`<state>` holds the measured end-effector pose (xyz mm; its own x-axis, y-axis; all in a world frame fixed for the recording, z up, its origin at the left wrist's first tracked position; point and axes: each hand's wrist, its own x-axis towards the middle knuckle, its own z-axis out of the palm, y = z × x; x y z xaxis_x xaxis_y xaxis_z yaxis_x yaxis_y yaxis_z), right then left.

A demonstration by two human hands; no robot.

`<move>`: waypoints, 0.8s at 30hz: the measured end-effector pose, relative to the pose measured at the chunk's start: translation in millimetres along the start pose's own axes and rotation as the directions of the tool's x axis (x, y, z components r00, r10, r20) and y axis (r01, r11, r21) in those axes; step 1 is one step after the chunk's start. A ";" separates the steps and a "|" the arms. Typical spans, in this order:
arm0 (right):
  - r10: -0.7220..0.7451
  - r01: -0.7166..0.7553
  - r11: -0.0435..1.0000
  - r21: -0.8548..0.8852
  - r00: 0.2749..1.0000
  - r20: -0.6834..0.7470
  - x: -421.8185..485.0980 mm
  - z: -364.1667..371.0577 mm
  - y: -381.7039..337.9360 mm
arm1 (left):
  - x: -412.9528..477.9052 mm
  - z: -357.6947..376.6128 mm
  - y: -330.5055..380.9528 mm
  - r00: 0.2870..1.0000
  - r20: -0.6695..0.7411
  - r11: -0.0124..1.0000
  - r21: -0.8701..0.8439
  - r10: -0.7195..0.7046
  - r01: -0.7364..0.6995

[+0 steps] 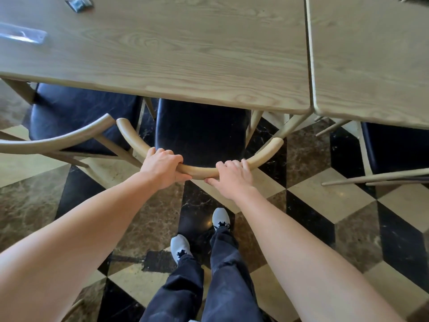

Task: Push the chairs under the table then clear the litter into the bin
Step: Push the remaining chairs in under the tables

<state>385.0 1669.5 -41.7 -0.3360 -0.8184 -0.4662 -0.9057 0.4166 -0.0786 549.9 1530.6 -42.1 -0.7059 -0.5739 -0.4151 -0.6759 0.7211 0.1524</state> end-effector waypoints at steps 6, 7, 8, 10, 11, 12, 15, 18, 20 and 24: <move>0.026 -0.033 0.993 0.114 0.998 0.057 -25.6 -25.0 0.9 | -19.7 -27.7 36.0 0.992 0.128 0.999 -0.033 0.000 0.005; 0.029 -0.037 0.990 0.137 0.997 0.067 -31.8 -28.9 1.7 | -24.7 -34.2 40.4 0.988 0.157 0.999 -0.042 0.002 0.005; 0.036 -0.046 0.988 0.149 0.997 0.072 -37.6 -32.8 3.0 | -29.6 -40.2 44.3 0.983 0.181 0.999 -0.040 0.010 -0.003; 0.077 -0.090 0.984 0.156 0.993 0.088 -48.2 -41.3 6.0 | -38.7 -52.5 51.2 0.973 0.228 1.000 -0.015 0.020 -0.017; 0.102 -0.118 0.982 0.151 0.989 0.108 -52.5 -46.0 7.6 | -43.4 -59.4 54.8 0.969 0.247 1.000 -0.005 0.017 -0.016; 0.117 -0.135 0.981 0.141 0.984 0.131 -56.7 -51.0 8.3 | -48.1 -66.4 58.4 0.968 0.251 1.000 0.004 0.008 -0.009; 0.098 -0.113 0.986 0.127 0.989 0.115 -71.0 -71.2 2.7 | -60.6 -86.1 65.9 0.984 0.161 0.993 -0.075 -0.073 0.086; 0.057 -0.063 0.990 0.128 0.997 0.047 -84.3 -93.4 -9.5 | -75.9 -99.8 65.1 0.989 0.041 0.982 -0.119 -0.145 0.149; 0.027 -0.031 0.993 0.118 0.999 0.030 -90.1 -106.3 -16.5 | -86.3 -108.1 60.5 0.985 -0.025 0.981 -0.101 -0.169 0.166; -0.046 0.047 0.996 0.079 0.999 -0.016 -97.8 -121.4 -31.6 | -110.7 -115.2 50.1 0.951 -0.110 0.951 -0.154 -0.287 0.269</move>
<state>415.1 1688.3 113.3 -0.2986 -0.8428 -0.4478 -0.8971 0.4079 -0.1695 569.8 1585.6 114.9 -0.5007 -0.7960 -0.3401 -0.8653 0.4710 0.1714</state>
